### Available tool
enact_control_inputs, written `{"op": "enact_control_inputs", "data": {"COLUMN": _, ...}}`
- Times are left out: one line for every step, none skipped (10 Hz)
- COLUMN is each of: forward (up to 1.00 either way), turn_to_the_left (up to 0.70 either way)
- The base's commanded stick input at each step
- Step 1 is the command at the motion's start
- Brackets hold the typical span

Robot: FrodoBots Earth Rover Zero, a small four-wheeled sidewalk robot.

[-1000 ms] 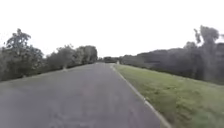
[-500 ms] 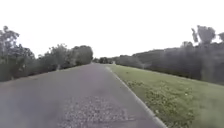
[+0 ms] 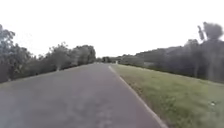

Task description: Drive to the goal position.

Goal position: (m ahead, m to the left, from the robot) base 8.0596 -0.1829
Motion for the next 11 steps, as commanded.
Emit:
{"op": "enact_control_inputs", "data": {"forward": 1.0, "turn_to_the_left": 0.0}}
{"op": "enact_control_inputs", "data": {"forward": 1.0, "turn_to_the_left": 0.0}}
{"op": "enact_control_inputs", "data": {"forward": 1.0, "turn_to_the_left": 0.0}}
{"op": "enact_control_inputs", "data": {"forward": 1.0, "turn_to_the_left": 0.0}}
{"op": "enact_control_inputs", "data": {"forward": 1.0, "turn_to_the_left": 0.0}}
{"op": "enact_control_inputs", "data": {"forward": 1.0, "turn_to_the_left": 0.0}}
{"op": "enact_control_inputs", "data": {"forward": 1.0, "turn_to_the_left": 0.0}}
{"op": "enact_control_inputs", "data": {"forward": 1.0, "turn_to_the_left": 0.0}}
{"op": "enact_control_inputs", "data": {"forward": 1.0, "turn_to_the_left": 0.0}}
{"op": "enact_control_inputs", "data": {"forward": 1.0, "turn_to_the_left": 0.0}}
{"op": "enact_control_inputs", "data": {"forward": 1.0, "turn_to_the_left": 0.0}}
